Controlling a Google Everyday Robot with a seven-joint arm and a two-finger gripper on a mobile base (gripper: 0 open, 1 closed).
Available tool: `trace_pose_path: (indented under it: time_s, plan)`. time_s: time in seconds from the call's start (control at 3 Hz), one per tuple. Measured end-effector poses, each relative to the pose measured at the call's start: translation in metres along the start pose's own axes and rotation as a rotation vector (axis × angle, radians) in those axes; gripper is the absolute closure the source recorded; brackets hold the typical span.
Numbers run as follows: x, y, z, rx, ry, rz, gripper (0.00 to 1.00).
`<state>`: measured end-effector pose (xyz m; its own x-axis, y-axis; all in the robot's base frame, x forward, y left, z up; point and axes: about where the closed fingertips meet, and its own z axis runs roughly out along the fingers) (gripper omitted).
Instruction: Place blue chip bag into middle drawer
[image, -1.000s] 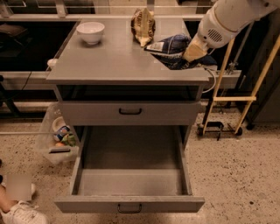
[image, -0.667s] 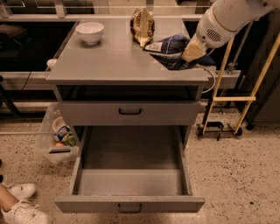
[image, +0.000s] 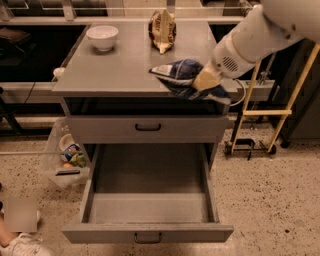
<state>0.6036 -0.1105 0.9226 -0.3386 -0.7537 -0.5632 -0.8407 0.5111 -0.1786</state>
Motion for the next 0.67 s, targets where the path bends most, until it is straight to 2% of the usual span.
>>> trace_pose_path:
  time_s: [0.33,0.67]
  plan:
    - [-0.001,0.056,0.028,-0.049,-0.043,0.066,1.0]
    - [0.02,0.081,0.054,-0.096,0.007,0.065,1.0]
